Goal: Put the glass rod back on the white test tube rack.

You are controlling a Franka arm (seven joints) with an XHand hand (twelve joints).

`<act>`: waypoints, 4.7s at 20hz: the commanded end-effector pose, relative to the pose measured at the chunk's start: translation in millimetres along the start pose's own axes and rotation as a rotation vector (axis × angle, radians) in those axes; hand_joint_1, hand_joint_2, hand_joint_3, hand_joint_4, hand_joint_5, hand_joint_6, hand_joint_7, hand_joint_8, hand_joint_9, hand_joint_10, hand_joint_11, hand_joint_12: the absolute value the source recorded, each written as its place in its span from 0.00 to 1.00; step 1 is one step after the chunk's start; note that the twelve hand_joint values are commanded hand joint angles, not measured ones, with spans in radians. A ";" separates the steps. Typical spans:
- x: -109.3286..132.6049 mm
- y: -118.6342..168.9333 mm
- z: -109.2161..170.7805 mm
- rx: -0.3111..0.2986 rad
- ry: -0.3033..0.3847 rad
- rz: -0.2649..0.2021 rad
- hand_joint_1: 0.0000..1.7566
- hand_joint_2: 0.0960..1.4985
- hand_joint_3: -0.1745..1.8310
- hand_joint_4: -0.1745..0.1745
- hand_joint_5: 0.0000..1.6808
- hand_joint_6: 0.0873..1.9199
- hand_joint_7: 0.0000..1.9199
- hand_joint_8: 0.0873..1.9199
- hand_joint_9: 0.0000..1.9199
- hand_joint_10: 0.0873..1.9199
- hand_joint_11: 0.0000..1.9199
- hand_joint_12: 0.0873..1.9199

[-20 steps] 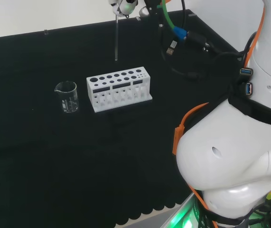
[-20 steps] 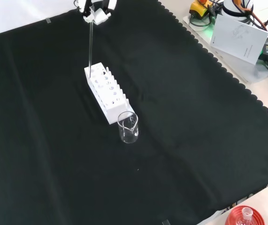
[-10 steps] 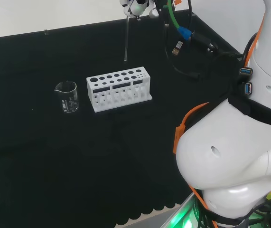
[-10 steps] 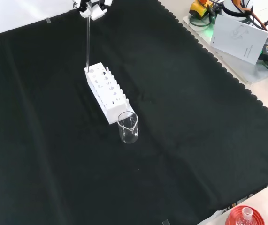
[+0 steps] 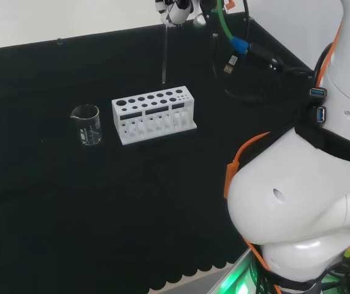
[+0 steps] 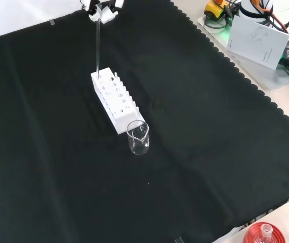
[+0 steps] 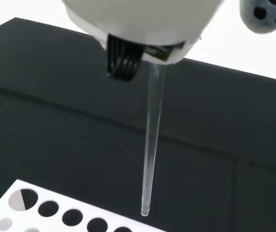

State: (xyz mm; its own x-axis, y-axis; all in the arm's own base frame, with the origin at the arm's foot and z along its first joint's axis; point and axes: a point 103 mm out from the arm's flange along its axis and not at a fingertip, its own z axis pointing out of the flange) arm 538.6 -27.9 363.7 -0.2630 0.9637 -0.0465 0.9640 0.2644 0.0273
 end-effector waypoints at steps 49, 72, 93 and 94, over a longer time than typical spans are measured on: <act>7.7 13.6 47.9 0.096 0.029 -0.041 0.75 0.33 0.53 0.00 0.65 0.46 0.72 0.37 0.95 0.00 0.87 0.19; 6.4 44.1 80.6 0.159 0.042 -0.074 0.75 0.33 0.53 0.00 0.65 0.46 0.72 0.37 0.95 0.00 0.87 0.19; -0.8 42.3 104.9 0.206 0.056 -0.073 0.75 0.33 0.53 0.00 0.65 0.46 0.72 0.37 0.95 0.00 0.87 0.19; -1.5 41.9 105.8 0.208 0.057 -0.072 0.75 0.33 0.53 0.00 0.65 0.46 0.72 0.37 0.95 0.00 0.87 0.19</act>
State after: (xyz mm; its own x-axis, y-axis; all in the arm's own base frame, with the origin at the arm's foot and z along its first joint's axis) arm 584.6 -20.2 262.1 -0.3299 0.9439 0.0131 0.9286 0.3270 -0.1755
